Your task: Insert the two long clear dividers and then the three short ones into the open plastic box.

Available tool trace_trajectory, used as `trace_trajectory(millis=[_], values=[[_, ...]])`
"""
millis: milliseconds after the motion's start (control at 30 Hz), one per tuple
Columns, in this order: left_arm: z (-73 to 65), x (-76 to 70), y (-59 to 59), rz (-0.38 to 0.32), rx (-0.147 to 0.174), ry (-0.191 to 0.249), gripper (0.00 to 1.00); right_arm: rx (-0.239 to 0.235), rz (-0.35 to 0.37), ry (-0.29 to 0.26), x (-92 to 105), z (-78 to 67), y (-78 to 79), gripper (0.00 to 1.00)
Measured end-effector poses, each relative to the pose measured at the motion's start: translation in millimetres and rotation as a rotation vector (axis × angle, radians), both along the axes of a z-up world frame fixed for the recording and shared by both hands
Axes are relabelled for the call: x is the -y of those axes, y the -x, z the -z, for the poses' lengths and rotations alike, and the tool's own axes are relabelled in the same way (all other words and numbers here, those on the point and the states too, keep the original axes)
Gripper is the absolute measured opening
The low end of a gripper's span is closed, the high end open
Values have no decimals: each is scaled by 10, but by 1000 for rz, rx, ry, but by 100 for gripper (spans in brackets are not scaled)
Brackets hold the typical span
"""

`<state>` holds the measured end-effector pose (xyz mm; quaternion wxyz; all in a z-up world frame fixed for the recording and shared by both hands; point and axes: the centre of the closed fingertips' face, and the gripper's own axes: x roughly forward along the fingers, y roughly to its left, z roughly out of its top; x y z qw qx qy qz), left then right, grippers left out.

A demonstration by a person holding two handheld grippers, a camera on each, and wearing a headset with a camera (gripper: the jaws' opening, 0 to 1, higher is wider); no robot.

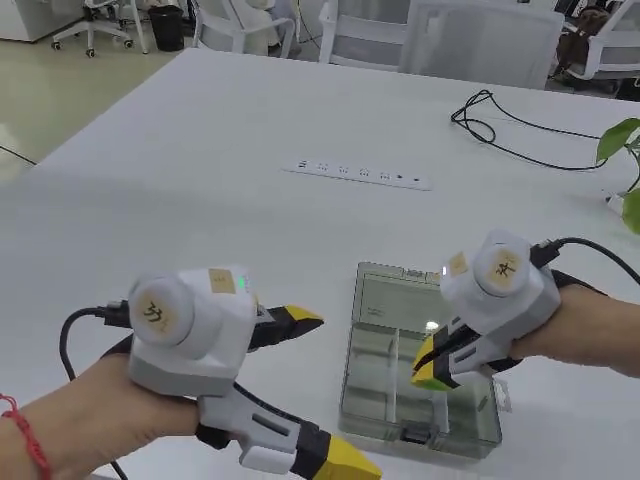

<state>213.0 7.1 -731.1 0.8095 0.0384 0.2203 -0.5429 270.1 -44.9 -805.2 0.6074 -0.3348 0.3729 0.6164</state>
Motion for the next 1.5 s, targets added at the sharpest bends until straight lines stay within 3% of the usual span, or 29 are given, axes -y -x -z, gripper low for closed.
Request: trace_trajectory(millis=[433, 767, 1100, 1500], values=[[2, -13, 37, -3, -2, -5, 100, 4, 63, -81, 113, -302, -20, 17], [-1, -47, 21, -15, 1, -10, 100, 7, 124, -122, 443, -526, -47, 27], [-5, -69, 30, -18, 1, -13, 100, 9, 177, -102, 850, -590, 16, 35], [0, -90, 14, -25, -2, -16, 100, 2, 204, -15, 1421, -449, 107, 43]])
